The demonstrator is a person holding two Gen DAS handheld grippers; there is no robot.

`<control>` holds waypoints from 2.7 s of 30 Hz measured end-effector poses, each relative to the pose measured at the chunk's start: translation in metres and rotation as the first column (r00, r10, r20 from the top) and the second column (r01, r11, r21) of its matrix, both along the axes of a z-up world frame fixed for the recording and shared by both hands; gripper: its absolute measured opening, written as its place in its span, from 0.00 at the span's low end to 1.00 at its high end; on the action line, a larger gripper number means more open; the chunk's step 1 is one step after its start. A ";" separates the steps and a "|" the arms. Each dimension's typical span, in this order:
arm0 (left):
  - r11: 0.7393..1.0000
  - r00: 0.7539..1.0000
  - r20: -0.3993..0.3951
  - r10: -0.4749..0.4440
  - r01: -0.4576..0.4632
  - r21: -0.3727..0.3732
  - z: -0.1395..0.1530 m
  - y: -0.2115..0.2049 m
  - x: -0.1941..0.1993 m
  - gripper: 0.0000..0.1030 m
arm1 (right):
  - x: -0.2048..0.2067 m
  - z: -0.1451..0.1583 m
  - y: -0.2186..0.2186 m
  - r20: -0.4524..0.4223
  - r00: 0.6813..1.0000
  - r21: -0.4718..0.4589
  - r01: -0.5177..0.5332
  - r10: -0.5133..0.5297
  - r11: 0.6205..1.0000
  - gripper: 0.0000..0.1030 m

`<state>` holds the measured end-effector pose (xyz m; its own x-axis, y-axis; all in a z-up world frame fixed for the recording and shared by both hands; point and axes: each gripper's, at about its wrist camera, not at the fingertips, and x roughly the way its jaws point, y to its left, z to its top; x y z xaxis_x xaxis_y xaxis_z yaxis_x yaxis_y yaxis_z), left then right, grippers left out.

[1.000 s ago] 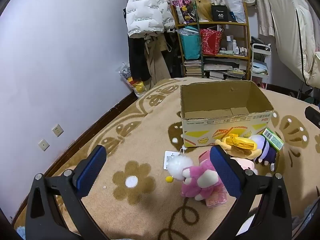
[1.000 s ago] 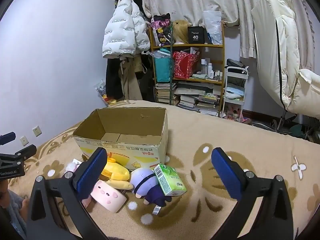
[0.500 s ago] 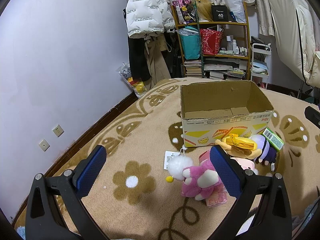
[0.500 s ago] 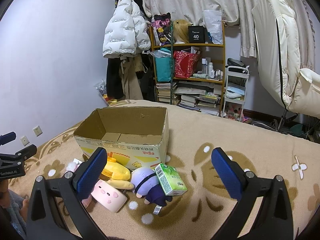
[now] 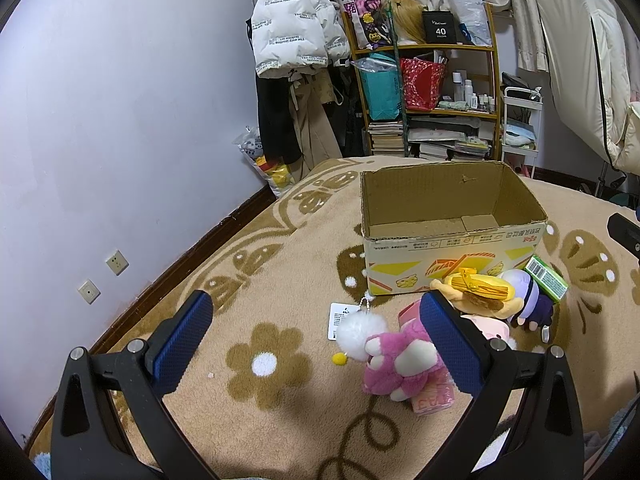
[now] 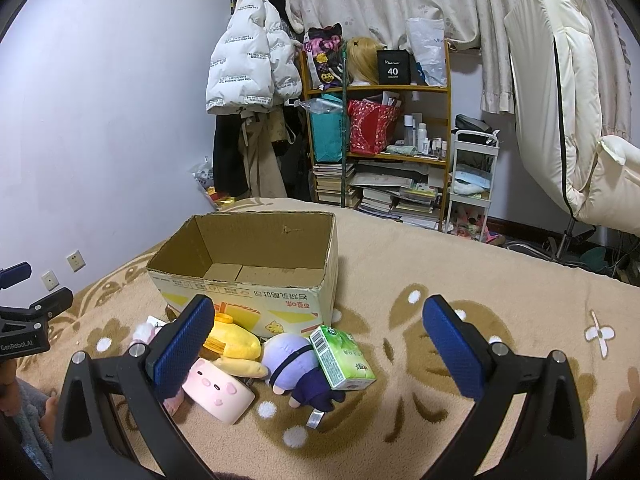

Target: Organize soft objects

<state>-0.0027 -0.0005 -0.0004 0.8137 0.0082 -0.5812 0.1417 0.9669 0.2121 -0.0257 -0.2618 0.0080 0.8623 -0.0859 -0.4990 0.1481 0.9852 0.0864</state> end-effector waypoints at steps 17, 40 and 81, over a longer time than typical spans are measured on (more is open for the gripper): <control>1.000 1.000 0.002 0.002 -0.002 0.000 -0.001 0.001 0.000 0.99 | 0.000 -0.001 -0.001 -0.002 1.000 0.002 0.000 0.000 1.000 1.00; 1.000 1.000 0.003 0.003 -0.003 0.003 -0.001 0.001 0.000 0.99 | 0.001 -0.003 0.000 -0.006 1.000 0.003 0.000 0.000 1.000 1.00; 0.991 0.986 -0.107 -0.125 0.129 0.029 -0.019 -0.048 0.034 0.99 | 0.049 -0.035 -0.013 -0.160 0.987 0.127 -0.002 0.023 0.992 1.00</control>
